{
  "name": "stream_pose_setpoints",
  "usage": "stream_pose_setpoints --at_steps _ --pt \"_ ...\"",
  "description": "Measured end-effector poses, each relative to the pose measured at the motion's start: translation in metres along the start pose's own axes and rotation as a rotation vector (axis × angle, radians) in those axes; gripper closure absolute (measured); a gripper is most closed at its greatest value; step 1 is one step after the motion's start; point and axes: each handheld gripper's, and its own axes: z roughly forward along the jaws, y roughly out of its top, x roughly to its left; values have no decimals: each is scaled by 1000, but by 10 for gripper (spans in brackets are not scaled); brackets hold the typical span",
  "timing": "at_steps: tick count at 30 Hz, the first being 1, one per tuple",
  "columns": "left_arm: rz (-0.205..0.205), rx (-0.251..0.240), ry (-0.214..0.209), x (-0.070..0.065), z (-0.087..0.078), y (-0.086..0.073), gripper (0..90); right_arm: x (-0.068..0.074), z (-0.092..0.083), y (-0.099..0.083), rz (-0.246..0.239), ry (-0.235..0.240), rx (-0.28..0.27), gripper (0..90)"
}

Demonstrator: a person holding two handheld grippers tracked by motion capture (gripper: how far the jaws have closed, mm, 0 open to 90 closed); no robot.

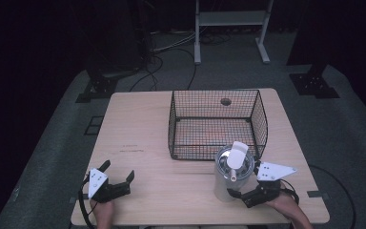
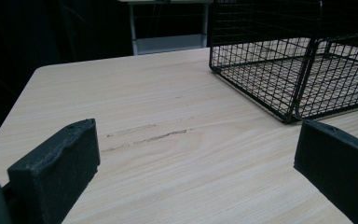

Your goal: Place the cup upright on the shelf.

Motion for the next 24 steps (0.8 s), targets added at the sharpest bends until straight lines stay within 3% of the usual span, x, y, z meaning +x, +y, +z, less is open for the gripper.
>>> stream_pose_setpoints --at_steps 24 --pt "-1 0 0 0 0 0 0 0 12 1 2 4 -47 76"
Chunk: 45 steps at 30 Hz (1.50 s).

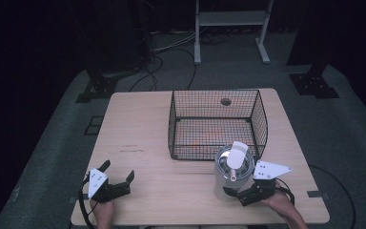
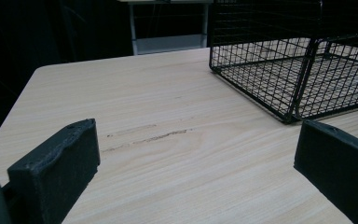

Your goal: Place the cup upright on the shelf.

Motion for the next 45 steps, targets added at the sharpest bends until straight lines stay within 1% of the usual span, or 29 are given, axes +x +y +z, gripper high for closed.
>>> stream_pose_setpoints --at_steps 11,14,16,17,18,19,23,31,33,35,37,41,43,45 --pt "0 -1 -1 0 0 0 0 0 2 0 4 0 -7 78" --pt "-1 -1 -1 0 0 0 0 0 4 0 5 1 -17 79" --pt "-1 -1 -1 0 0 0 0 -1 5 1 -3 2 -28 79" --pt "-1 -2 -2 0 0 0 0 0 5 0 0 2 -26 82" --pt "0 -2 -2 1 0 0 0 -1 5 0 -8 3 -27 84" --pt "-2 -2 -2 0 0 0 0 0 4 0 -3 2 -23 85" --pt "-4 -5 -3 1 0 0 0 0 4 0 -14 0 -32 88" --pt "-6 -7 -5 1 0 0 0 -2 5 0 7 4 -44 90" --pt "-8 -6 -7 2 0 0 0 -3 4 1 10 -6 -41 90" --pt "-9 -6 -10 2 0 0 0 -4 3 2 21 -4 -41 90" --pt "-10 -3 -10 2 0 0 0 -5 2 2 19 -7 -46 90" --pt "-9 -6 -10 2 0 0 0 -5 0 6 19 -10 -62 91" --pt "-10 -6 -10 2 0 0 0 -6 -3 12 14 -10 -83 90" --pt "-11 -6 -10 2 0 0 0 -6 -5 17 19 -9 -94 90"
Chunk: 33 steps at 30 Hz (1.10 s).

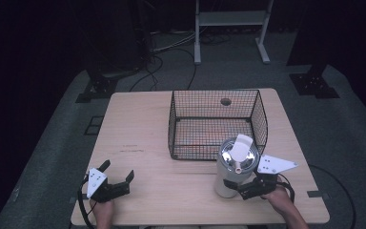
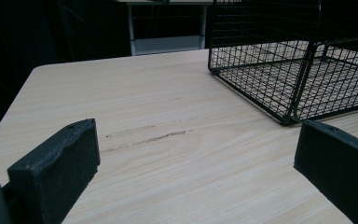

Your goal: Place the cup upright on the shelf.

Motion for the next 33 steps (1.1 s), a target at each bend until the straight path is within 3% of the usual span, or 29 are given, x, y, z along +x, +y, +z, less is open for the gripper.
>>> stream_pose_setpoints --at_steps 12,21,33 --pt "-5 -5 -2 0 0 0 0 -4 -11 34 -22 -10 6 90" --pt "-7 -5 -3 0 0 0 0 -7 -14 75 -54 -1 -14 90" --pt "-8 -6 -1 0 0 0 0 -29 -2 114 -58 -16 -22 90"
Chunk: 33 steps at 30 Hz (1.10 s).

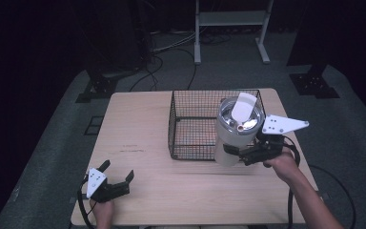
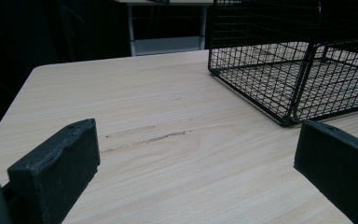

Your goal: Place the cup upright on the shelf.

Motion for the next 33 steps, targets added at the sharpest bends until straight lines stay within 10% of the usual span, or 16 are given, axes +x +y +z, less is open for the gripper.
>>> stream_pose_setpoints --at_steps 33 --pt "10 8 2 -2 1 0 0 -55 49 62 -21 -44 17 90"
